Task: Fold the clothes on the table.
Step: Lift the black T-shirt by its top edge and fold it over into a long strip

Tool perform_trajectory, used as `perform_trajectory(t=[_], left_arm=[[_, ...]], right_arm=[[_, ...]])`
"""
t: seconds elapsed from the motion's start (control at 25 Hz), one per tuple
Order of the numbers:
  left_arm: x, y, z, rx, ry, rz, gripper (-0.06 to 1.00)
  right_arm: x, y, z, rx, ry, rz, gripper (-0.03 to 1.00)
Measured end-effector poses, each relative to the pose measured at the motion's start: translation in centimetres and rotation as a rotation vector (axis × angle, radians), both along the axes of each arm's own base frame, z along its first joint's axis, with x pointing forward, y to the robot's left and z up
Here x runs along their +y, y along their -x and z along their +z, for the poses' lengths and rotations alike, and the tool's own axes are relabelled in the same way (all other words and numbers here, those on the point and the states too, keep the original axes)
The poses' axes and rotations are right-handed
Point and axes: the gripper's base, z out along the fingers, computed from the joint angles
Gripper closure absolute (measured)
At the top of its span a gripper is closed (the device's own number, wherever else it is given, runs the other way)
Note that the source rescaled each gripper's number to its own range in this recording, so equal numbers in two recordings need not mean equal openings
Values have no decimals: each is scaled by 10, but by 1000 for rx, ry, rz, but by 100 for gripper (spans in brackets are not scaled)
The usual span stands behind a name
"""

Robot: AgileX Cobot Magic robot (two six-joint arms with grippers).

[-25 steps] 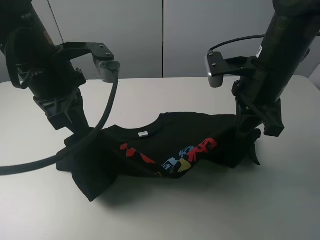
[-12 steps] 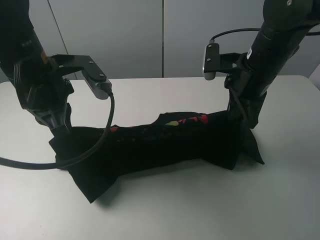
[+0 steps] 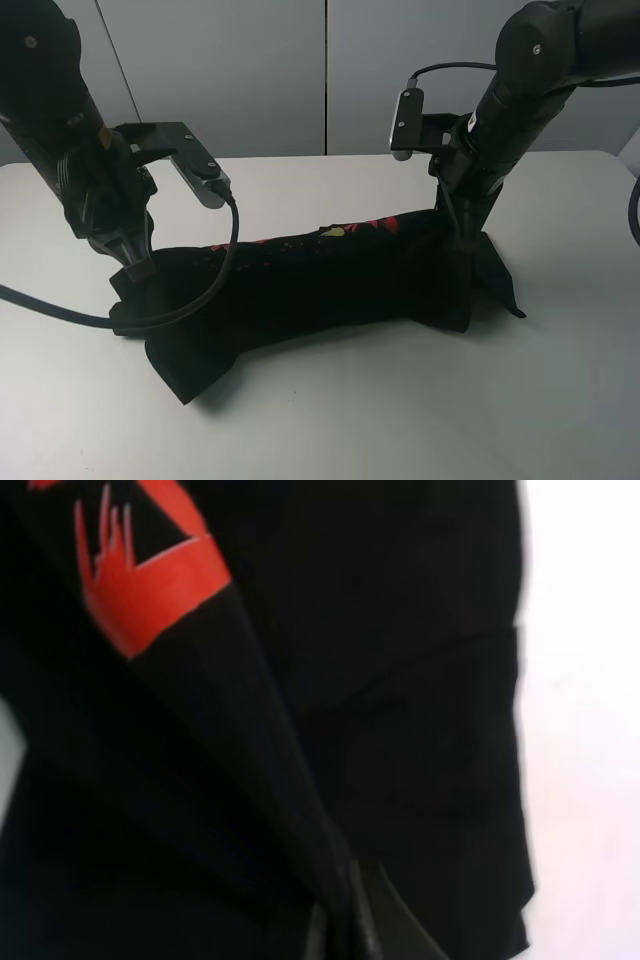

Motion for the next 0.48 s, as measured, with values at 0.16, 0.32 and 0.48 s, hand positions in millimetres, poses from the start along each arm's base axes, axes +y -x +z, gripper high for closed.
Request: perform_trajectory(t=[0.16, 0.32, 0.48], left_arm=[[-1, -5, -15, 10, -24, 14, 94], [-2, -13, -24, -33, -35, 75, 78], [1, -20, -23, -111, -46, 158, 36]], right_arm=[[2, -6, -9, -21, -5, 2, 94], [4, -12, -16, -54, -14, -16, 76], [9, -22, -14, -147, -113, -139, 39]])
